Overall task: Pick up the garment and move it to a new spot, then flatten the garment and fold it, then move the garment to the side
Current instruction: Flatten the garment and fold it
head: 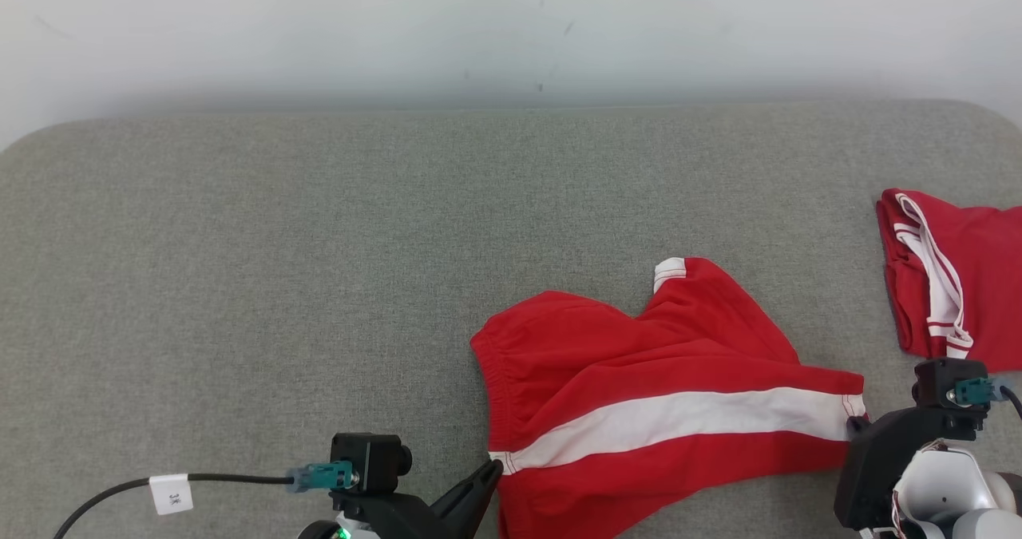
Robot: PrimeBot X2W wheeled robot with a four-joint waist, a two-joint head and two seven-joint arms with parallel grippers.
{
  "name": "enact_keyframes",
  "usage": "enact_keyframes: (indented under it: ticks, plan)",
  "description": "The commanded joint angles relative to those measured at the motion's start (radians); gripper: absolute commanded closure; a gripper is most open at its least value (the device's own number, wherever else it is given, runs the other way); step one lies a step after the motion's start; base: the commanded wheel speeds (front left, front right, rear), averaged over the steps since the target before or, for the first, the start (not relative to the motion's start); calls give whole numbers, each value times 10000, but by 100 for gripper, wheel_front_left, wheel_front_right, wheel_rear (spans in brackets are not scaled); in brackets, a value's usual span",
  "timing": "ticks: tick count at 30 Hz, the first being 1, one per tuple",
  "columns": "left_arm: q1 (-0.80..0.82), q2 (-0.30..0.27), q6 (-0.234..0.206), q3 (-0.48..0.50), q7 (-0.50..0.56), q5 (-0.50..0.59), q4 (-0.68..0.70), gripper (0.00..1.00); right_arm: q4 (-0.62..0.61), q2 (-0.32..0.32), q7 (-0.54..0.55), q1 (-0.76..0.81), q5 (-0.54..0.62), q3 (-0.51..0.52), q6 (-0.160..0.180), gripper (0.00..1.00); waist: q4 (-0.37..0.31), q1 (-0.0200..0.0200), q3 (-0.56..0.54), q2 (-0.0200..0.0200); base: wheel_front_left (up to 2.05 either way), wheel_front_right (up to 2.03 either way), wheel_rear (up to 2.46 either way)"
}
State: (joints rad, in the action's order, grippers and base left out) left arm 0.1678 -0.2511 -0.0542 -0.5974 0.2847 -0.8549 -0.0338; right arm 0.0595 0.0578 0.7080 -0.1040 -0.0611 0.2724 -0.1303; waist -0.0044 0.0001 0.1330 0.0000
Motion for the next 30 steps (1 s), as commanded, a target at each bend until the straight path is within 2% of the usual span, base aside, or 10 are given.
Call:
enact_keyframes:
  ticks: [1, 10, 16, 22, 23, 26, 30]
  plan:
    - [27, -22, -48, 17, 9, -37, 39, 100, -75, -38, -41, 22, 11, -70, -2, 100, -6, -1, -14, 0, 0, 0, 0]
    - [264, -9, 13, 550, -807, -13, 431, 100, -1152, 34, -831, -263, -321, -370, -2, 100, -21, -1, -165, 0, 0, 0, 0]
    - [773, 185, 377, 1071, -1267, -473, 1092, 100, -2108, 395, -1516, -587, -786, -559, -2, 100, -17, -1, -284, 0, 0, 0, 0]
    - [1846, 55, 705, 1810, -907, -1236, 1877, 100, -2810, 952, -2083, -1240, -1246, -660, -2, 100, -200, -1, -455, 0, 0, 0, 0]
    - [1846, 55, 705, 1810, -907, -1236, 1877, 100, -2810, 952, -2083, -1240, -1246, -660, -2, 100, -200, -1, -455, 0, 0, 0, 0]
    - [2595, -53, 725, 2312, -533, -1831, 2311, 100, -2924, 1475, -2220, -1812, -1390, -822, -2, 100, -339, -1, -585, 0, 0, 0, 0]
    - [3687, -262, 514, 2865, 50, -2364, 2798, 100, -2991, 1996, -2373, -2773, -1571, -1008, -2, 100, -522, -1, -660, 0, 0, 0, 0]
